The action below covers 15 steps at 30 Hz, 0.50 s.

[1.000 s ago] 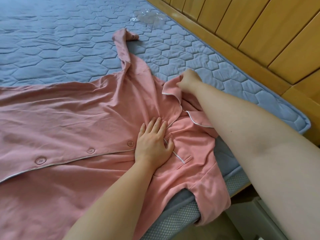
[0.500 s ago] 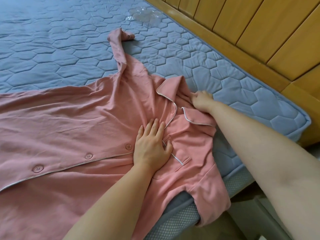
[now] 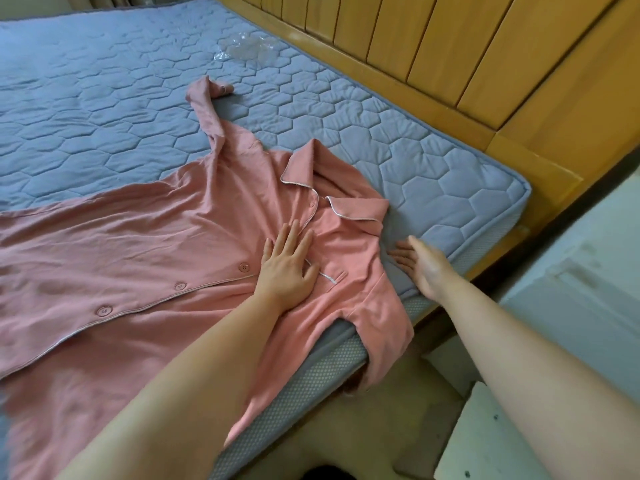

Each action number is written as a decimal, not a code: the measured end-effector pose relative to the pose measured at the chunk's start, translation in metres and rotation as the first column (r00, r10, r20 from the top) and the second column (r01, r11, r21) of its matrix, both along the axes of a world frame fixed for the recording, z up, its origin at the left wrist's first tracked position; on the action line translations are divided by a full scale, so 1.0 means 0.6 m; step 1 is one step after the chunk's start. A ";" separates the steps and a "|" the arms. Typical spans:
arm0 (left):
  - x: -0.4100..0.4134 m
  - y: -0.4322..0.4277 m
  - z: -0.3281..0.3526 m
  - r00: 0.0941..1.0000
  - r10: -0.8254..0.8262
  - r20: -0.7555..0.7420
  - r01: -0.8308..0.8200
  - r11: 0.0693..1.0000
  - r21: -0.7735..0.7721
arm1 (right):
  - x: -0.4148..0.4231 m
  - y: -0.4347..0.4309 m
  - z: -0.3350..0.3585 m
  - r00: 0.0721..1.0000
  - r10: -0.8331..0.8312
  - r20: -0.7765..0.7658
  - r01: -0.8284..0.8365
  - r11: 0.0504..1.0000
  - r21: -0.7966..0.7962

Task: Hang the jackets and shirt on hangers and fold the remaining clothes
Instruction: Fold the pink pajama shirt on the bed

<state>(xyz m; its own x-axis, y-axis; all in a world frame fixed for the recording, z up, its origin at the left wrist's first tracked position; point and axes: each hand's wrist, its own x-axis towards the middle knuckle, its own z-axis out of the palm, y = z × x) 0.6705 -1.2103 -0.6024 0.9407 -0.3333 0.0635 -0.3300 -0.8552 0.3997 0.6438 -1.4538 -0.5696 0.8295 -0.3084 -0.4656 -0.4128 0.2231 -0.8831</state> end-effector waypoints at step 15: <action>-0.270 -0.019 0.000 0.985 -0.172 0.019 0.147 0.890 0.432 | -0.230 0.047 0.020 0.997 0.007 -0.078 -0.038 0.912 -0.409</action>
